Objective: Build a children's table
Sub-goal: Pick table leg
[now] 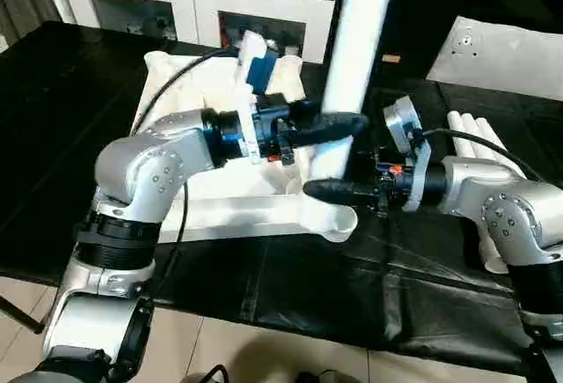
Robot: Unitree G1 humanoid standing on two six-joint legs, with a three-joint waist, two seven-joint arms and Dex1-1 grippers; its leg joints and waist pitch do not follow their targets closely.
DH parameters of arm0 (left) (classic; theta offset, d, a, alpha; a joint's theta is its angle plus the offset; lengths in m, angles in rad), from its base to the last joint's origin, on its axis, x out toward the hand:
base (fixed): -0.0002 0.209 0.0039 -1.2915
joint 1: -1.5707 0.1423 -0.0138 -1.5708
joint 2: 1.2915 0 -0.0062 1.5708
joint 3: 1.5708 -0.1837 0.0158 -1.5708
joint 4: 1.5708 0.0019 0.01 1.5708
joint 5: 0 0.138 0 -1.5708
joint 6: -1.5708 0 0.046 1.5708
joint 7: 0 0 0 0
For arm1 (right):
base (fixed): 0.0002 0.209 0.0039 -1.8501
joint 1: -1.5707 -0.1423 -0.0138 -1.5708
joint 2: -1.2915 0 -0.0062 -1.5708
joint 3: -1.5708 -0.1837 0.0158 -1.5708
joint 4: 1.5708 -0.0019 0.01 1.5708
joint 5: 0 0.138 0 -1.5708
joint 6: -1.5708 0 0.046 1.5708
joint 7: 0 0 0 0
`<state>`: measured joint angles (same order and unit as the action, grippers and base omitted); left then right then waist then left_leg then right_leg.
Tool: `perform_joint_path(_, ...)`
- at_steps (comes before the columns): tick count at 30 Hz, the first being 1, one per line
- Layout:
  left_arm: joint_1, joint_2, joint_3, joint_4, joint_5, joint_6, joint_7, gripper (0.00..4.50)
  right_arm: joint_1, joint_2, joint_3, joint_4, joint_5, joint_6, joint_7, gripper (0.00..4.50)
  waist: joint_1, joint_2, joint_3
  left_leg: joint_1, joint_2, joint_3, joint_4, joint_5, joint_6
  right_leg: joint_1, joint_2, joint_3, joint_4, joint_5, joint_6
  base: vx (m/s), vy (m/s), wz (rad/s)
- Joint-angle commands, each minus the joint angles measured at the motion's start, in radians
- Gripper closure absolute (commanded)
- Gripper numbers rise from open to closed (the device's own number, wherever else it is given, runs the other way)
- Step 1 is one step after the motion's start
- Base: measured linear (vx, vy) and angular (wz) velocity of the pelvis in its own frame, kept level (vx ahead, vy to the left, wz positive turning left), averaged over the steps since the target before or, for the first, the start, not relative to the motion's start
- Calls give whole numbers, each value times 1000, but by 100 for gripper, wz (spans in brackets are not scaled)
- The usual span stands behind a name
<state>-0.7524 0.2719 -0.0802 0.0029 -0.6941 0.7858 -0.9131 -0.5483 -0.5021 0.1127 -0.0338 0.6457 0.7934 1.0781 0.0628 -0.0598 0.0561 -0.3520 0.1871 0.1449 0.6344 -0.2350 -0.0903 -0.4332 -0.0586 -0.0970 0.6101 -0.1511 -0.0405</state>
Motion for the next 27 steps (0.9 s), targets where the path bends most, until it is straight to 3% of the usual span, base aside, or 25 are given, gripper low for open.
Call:
perform_joint_path(1, -26, -3, -14, -25, 0, -11, -21, 264, -15, -13, 13, 8, -13, -16, 20, 124, 6, -12, -75, -17, 25, 8, -67, 24, 60, 85, -72, 52, -76, -348, -70, 0, 0, 0)
perform_joint_path(16, -37, 13, -40, 0, 26, -30, -65, 264, -3, -14, 26, 4, -14, -19, 57, 248, 6, -9, -76, -16, 25, 7, -68, 23, 56, 87, -71, 51, -75, -339, -75, 0, 0, 0)
perform_joint_path(18, -38, 14, -41, 1, 33, -30, -70, 264, 1, -10, 27, 2, -16, -21, 57, 250, 7, -3, -75, -15, 25, 6, -68, 20, 53, 87, -71, 52, -74, -338, -79, 0, 0, 0)
perform_joint_path(20, -39, 15, -45, 0, 38, -30, -71, 265, 5, -6, 27, 2, -18, -23, 56, 255, 6, -6, -76, -15, 26, 6, -68, 19, 53, 87, -71, 51, -74, -330, -82, 0, 0, 0)
perform_joint_path(21, -38, 18, -49, -4, 43, -32, -69, 265, 8, -2, 28, -1, -18, -23, 53, 256, 7, 4, -76, -14, 26, 6, -67, 18, 51, 87, -71, 52, -74, -321, -89, 0, 0, 0)
perform_joint_path(23, -43, 12, -46, -2, 48, -16, -37, 265, 16, 4, 29, -7, -19, -25, 46, 257, 6, 0, -76, -15, 27, 6, -68, 14, 50, 87, -70, 51, -74, -316, -93, 0, 0, 0)
perform_joint_path(24, -43, 10, -42, -11, 35, -8, -43, 265, 24, 7, 29, -13, -19, -27, 40, 257, 7, 4, -76, -15, 25, 6, -68, 11, 48, 88, -71, 52, -74, -315, -96, 0, 0, 0)
perform_joint_path(25, -43, 9, -40, -18, 25, -3, -50, 209, 30, 10, 29, -18, -18, -28, 37, 257, 7, 1, -76, -16, 25, 7, -68, 10, 46, 89, -71, 52, -75, -317, -96, 0, 0, 0)
perform_joint_path(27, -49, -8, -21, -30, -5, 8, -42, 195, 44, 20, 27, -27, -19, -33, 21, 257, 7, 4, -77, -14, 26, 6, -68, 8, 45, 89, -70, 51, -75, -311, -98, 0, 0, 0)
